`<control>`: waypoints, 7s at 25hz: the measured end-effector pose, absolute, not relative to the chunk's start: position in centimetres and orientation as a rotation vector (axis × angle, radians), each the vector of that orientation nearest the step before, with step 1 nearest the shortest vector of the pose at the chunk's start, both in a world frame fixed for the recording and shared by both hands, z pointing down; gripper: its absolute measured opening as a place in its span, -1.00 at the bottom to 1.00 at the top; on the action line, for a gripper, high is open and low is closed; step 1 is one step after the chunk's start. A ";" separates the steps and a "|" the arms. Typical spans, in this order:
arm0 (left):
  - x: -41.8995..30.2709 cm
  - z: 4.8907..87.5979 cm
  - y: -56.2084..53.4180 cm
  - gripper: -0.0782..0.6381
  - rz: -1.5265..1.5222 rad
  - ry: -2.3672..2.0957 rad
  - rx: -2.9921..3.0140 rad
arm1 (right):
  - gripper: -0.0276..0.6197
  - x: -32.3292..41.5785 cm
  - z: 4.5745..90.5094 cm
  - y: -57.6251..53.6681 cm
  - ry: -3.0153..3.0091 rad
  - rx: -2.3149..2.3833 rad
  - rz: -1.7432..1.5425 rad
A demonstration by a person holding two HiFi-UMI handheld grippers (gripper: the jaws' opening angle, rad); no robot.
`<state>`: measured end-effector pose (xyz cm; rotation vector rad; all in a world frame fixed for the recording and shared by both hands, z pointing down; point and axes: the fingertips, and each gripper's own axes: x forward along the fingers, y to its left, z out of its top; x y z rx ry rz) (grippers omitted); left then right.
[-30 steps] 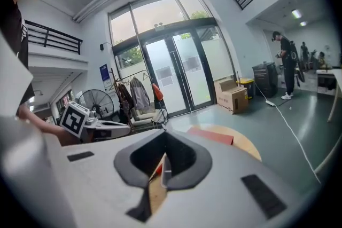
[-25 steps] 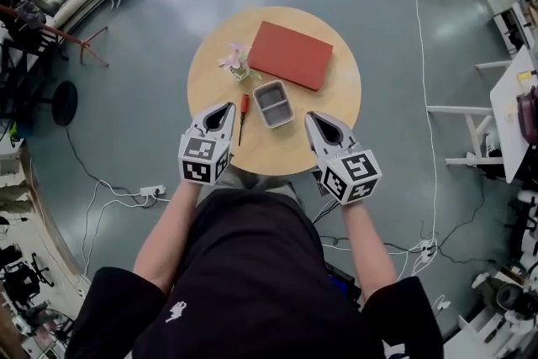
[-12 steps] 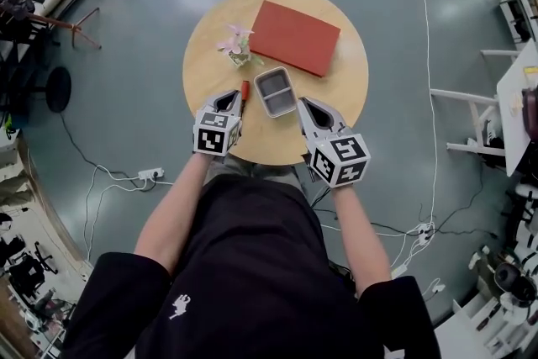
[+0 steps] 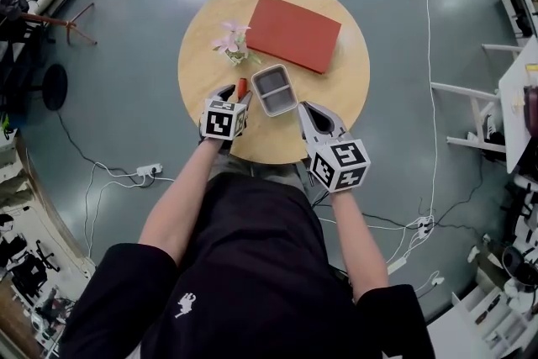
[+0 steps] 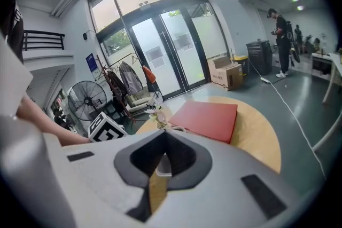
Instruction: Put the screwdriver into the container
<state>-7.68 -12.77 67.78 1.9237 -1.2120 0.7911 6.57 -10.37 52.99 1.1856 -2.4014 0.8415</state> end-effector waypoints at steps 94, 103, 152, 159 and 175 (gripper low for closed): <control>6.1 60.7 -17.2 -0.50 1.046 -0.922 2.638 | -0.91 13.3 52.1 -11.7 -2.386 1.387 0.892; 6.4 61.5 -17.5 -0.44 1.073 -0.921 2.615 | -0.91 13.9 52.3 -11.4 -2.375 1.401 0.896; -10.3 34.1 -11.8 -0.77 0.229 -1.765 2.558 | -0.91 10.5 34.2 -9.5 -2.711 1.416 0.280; -10.2 34.3 -11.8 -0.78 0.229 -1.773 2.540 | -0.91 10.9 34.0 -9.5 -2.697 1.431 0.279; -9.7 35.0 -11.9 -0.78 0.265 -1.743 2.540 | -0.91 10.4 34.7 -9.5 -2.679 1.421 0.282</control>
